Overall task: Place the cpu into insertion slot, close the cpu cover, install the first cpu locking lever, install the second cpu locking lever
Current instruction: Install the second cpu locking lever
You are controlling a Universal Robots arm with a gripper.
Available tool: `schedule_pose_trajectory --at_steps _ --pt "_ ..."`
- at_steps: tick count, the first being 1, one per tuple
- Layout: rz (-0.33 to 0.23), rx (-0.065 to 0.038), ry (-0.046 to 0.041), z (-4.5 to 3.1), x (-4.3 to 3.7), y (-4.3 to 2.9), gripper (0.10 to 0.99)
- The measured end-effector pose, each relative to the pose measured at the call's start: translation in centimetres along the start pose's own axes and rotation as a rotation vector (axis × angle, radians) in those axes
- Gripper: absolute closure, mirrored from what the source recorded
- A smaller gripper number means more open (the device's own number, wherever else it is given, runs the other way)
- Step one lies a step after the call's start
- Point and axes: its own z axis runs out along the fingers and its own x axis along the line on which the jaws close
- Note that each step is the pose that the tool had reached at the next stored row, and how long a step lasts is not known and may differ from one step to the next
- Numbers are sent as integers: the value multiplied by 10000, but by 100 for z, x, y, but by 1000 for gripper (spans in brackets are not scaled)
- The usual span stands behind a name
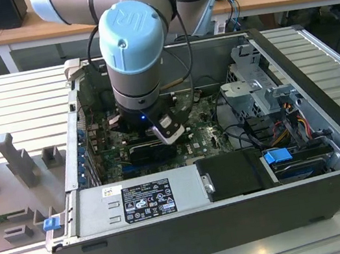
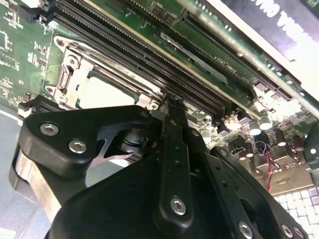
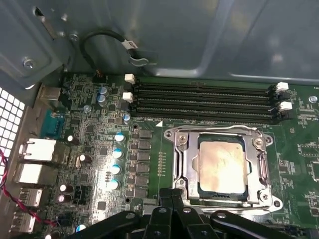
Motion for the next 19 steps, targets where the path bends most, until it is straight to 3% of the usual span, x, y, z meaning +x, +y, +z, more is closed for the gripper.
schedule_pose_trajectory --at_steps 7,15,19 --pt "14 -42 -7 19 11 6 980" --pt "27 -44 -13 -219 11 99 980" --pt "26 -44 -15 -257 10 113 980"
